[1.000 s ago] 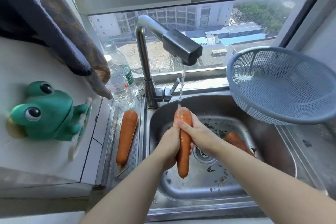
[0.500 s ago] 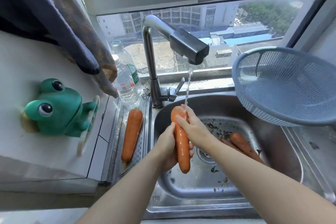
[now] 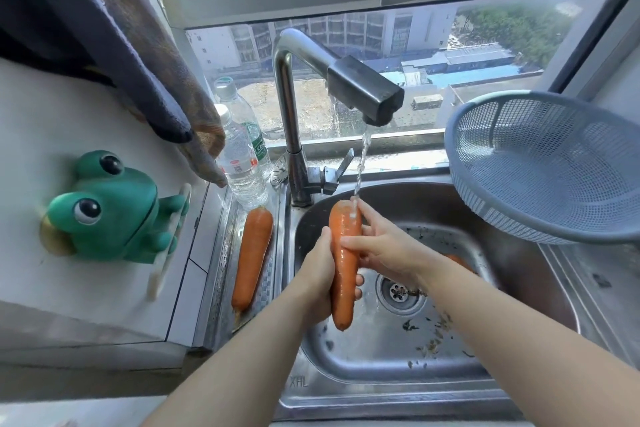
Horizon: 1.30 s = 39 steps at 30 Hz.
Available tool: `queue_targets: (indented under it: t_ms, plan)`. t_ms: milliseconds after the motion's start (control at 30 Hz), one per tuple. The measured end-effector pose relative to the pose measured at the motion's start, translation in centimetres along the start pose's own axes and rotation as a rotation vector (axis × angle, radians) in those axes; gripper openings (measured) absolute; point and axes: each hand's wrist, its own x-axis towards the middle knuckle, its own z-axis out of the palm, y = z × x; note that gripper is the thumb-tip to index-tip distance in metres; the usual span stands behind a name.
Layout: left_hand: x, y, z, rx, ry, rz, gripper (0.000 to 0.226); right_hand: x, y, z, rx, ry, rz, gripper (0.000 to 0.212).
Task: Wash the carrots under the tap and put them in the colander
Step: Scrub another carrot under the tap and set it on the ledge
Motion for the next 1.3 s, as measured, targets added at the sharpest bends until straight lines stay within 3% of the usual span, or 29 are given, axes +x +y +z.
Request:
queue_targets:
  t_ms: [67,167,233,333,400,533,700,833,1000,1167,1300]
  plan:
    - [0.3,0.0,0.0,0.011,-0.016,0.012,0.064,-0.2,-0.5,-0.5,0.014,-0.056,0.002,0.09]
    - [0.5,0.2,0.5,0.063,-0.001,0.043,0.065,-0.1,-0.8,0.2,-0.179,0.103,-0.069,0.085]
    - [0.7,0.3,0.6,0.078,-0.001,0.057,0.064,0.0,-0.8,0.5,-0.185,0.157,-0.071,0.08]
    - [0.9,0.4,0.3,0.05,-0.014,0.055,0.067,-0.2,-1.3,-0.3,-0.027,0.044,-0.009,0.082]
    - [1.0,0.4,0.2,0.038,-0.019,0.047,0.069,-0.4,-1.5,-0.7,-0.071,-0.015,-0.019,0.089]
    - [1.1,0.5,0.6,0.077,-0.005,0.09,0.069,-0.4,-1.4,0.3,-0.273,0.146,-0.113,0.086]
    - [1.1,1.1,0.4,0.086,-0.03,0.096,0.071,-0.5,-2.0,-0.4,-0.042,0.065,-0.075,0.078]
    - [1.2,1.0,1.0,0.087,-0.01,0.111,0.069,-0.4,-2.1,0.1,-0.291,0.151,-0.139,0.089]
    - [1.1,1.0,0.6,0.057,-0.031,0.105,0.071,-0.5,-2.5,-1.0,-0.04,0.006,-0.027,0.085]
    - [0.8,0.6,1.0,0.083,-0.002,0.104,0.073,-0.4,-1.9,-0.4,-0.18,0.097,-0.088,0.079]
    - [0.7,0.7,0.6,0.076,-0.056,0.099,0.075,-0.9,-3.0,-1.6,0.023,-0.086,0.001,0.068]
